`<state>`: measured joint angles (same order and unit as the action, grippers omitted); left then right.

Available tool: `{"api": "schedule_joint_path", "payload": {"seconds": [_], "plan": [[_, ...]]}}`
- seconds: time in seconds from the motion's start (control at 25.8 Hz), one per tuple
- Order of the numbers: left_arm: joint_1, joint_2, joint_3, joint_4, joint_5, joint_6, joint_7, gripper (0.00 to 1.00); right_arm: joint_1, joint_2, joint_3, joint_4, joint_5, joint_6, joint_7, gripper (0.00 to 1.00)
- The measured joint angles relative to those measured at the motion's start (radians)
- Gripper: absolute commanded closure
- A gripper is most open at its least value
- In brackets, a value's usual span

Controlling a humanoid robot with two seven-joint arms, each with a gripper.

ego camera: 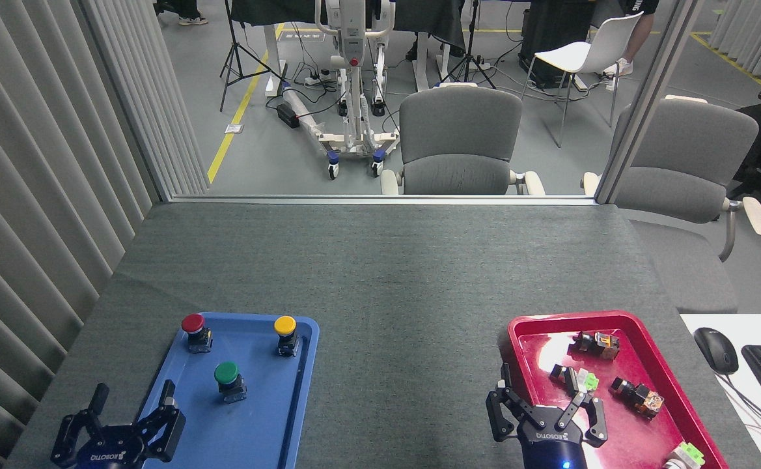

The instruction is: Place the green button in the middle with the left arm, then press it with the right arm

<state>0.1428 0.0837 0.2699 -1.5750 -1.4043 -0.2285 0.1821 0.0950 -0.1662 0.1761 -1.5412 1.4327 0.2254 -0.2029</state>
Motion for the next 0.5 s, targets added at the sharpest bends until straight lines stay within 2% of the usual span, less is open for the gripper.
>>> {"api": "schedule_joint_path", "payload": {"seconds": [0.5], "plan": [[0.006, 0.006, 0.001, 0.000, 0.037, -0.006, 0.034, 0.00, 0.000, -0.001, -0.001, 0.001, 0.000, 0.002, 0.001, 0.00]]}}
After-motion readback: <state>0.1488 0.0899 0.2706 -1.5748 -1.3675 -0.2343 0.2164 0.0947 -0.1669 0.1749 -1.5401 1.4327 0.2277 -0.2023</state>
